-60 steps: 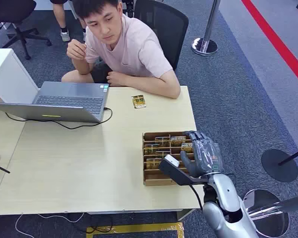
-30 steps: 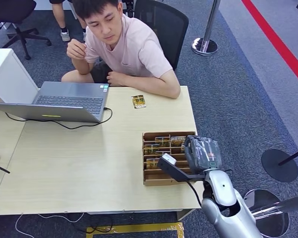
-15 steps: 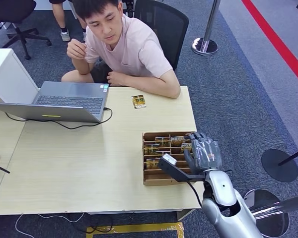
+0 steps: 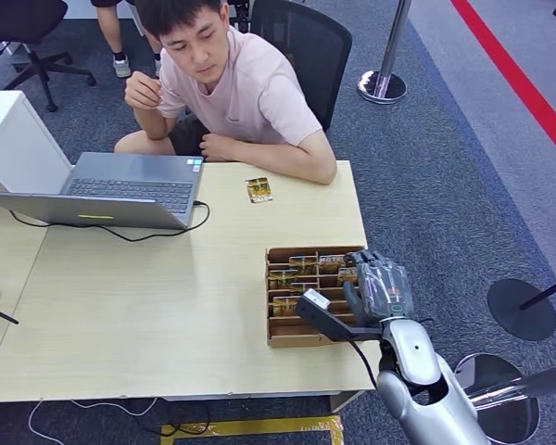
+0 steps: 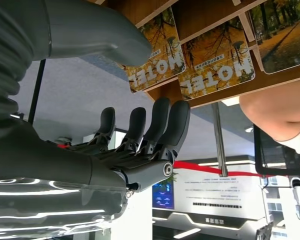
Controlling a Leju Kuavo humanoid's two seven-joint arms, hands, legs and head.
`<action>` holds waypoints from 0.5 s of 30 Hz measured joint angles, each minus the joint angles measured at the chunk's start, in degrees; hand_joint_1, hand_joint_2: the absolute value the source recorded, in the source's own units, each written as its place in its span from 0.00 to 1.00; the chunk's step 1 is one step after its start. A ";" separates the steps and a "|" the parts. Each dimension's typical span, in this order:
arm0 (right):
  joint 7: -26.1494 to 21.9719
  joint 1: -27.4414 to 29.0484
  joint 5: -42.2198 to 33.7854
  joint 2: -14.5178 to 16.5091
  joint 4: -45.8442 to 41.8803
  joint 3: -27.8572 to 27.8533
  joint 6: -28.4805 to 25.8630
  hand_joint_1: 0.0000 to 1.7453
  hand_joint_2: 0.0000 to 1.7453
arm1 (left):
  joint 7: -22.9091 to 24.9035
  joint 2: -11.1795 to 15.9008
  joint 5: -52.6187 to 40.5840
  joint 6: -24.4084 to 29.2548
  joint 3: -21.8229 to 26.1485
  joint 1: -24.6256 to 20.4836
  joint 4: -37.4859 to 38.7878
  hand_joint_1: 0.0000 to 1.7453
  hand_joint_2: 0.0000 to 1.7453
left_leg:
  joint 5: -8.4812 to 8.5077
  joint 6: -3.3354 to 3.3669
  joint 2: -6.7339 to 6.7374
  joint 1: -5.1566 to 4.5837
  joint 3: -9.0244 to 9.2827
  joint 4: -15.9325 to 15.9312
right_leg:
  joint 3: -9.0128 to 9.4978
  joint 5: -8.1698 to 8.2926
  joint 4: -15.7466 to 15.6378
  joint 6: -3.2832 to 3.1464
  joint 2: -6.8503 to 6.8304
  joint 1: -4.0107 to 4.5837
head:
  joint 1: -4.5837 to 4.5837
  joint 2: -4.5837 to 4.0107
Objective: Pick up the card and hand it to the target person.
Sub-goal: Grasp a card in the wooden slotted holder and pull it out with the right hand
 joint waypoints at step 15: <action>0.00 -0.07 -0.05 0.00 0.16 0.00 0.01 0.50 1.00 | 0.00 0.00 0.00 0.00 0.00 0.00 0.00 0.00 0.00 | 0.00 0.00 0.00 0.00 0.00 0.00 | 0.00 0.00 0.00 0.00 0.00 0.00 | 0.02 0.00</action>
